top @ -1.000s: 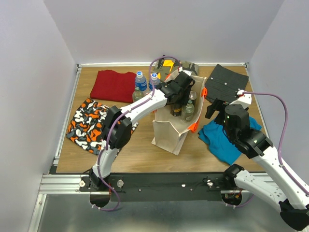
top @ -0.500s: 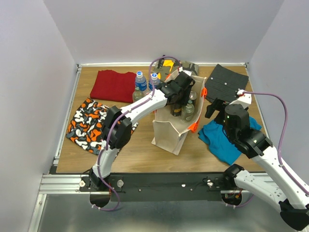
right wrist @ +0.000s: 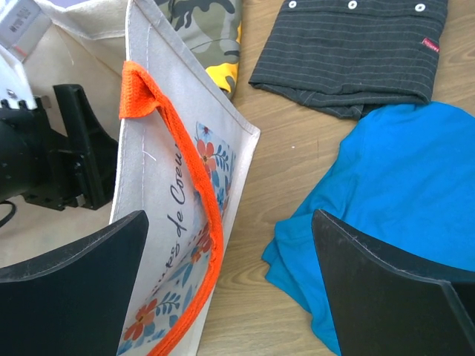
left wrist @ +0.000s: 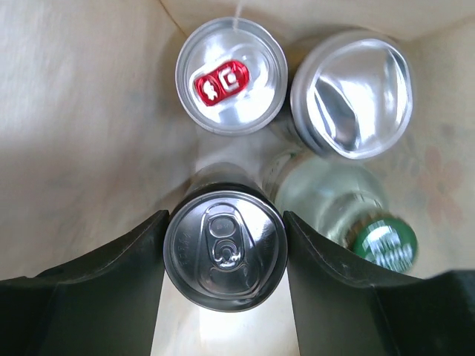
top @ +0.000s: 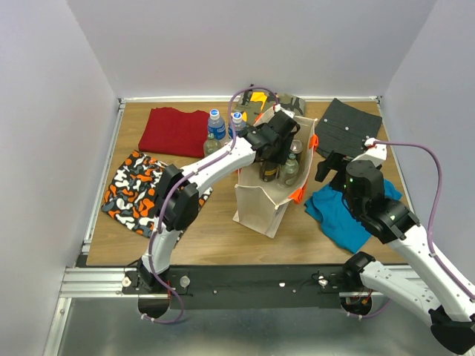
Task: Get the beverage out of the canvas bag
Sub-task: Take out the drink from the canvas bag.
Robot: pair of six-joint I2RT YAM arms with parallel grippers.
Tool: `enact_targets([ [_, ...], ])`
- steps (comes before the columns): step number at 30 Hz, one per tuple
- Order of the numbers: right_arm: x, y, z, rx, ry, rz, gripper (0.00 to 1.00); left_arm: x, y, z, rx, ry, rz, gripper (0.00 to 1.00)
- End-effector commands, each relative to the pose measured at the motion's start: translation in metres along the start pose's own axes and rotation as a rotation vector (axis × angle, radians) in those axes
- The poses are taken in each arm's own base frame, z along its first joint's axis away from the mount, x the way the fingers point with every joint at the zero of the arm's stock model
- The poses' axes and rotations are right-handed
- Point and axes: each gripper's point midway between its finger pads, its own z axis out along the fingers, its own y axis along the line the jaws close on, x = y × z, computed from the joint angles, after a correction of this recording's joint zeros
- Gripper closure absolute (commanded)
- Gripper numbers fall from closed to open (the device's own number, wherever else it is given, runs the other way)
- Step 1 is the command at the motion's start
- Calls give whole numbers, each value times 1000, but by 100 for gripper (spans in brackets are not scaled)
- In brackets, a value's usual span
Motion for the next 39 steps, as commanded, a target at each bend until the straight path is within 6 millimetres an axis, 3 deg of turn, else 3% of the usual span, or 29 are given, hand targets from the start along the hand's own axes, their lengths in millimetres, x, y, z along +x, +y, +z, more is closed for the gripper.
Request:
enact_targets([
  [1,10,1,-1,-25,34,-2,0,-43,3,-60,2,-130,0,100],
  [11,14,9,-8,-82,68,-7,0,-62,-6,-114,48,-206,-21,100],
  [24,19,22,-16,-165,117,-4,0,-62,-15,-167,92,-235,-10,100],
  [30,30,25,-17,-181,163,15,0,-63,-16,-189,127,-253,-16,100],
  [39,33,15,-28,-181,181,-20,0,-61,-11,-204,147,-297,-66,100],
])
